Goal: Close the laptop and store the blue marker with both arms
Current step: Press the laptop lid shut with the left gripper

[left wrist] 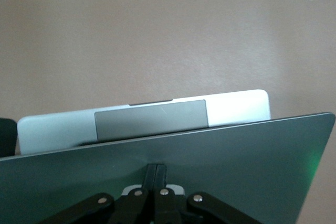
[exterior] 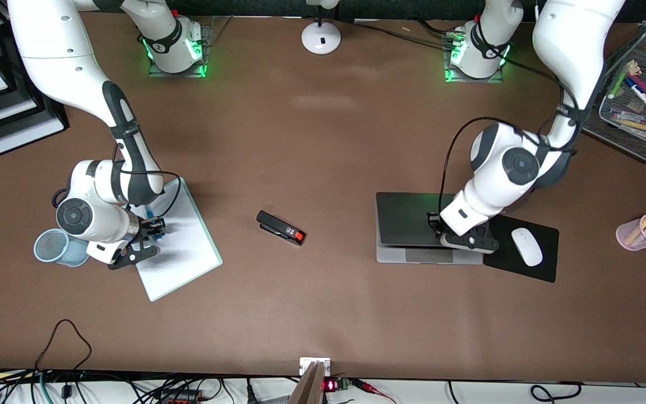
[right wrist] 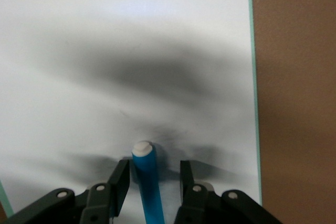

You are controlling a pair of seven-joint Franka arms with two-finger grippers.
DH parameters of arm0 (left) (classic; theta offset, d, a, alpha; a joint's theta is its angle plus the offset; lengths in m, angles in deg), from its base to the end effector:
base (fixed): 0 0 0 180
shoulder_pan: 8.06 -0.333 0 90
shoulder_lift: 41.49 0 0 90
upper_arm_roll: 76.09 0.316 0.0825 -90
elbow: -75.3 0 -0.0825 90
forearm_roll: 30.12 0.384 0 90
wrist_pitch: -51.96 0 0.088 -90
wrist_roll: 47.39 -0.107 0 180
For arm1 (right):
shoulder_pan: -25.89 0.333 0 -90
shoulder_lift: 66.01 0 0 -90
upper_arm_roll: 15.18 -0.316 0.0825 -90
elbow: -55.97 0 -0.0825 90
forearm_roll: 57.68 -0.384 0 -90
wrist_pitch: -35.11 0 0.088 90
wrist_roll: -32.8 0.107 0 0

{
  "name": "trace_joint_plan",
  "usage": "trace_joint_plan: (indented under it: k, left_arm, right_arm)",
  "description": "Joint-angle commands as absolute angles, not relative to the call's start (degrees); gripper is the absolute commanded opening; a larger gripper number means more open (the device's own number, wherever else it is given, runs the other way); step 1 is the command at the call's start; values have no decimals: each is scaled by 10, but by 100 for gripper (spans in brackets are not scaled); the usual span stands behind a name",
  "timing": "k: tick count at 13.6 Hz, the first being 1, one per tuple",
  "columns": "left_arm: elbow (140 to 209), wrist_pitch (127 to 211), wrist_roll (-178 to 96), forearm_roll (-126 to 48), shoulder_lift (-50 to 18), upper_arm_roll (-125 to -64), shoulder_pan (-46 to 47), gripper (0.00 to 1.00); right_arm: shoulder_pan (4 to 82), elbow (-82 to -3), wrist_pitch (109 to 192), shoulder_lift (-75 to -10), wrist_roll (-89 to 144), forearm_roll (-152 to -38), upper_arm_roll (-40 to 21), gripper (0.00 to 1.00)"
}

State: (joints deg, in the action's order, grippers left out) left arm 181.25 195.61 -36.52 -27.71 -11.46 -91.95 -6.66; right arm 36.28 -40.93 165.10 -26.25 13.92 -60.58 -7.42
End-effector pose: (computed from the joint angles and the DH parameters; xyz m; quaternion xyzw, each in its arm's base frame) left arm 0.6328 -0.1824 0.2638 0.9944 -0.0485 0.0618 0.0704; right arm 0.6636 0.0398 0.1875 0.9814 0.1821 -0.0578 0.0176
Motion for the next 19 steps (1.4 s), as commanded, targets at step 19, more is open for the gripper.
trace_joint_plan:
  k: [19]
  left_arm:
    - [1685, 1977, -367, -205, 33, -916, -62, 0]
  right_arm:
    - [364, -396, 1652, -252, 124, -616, -75, 23]
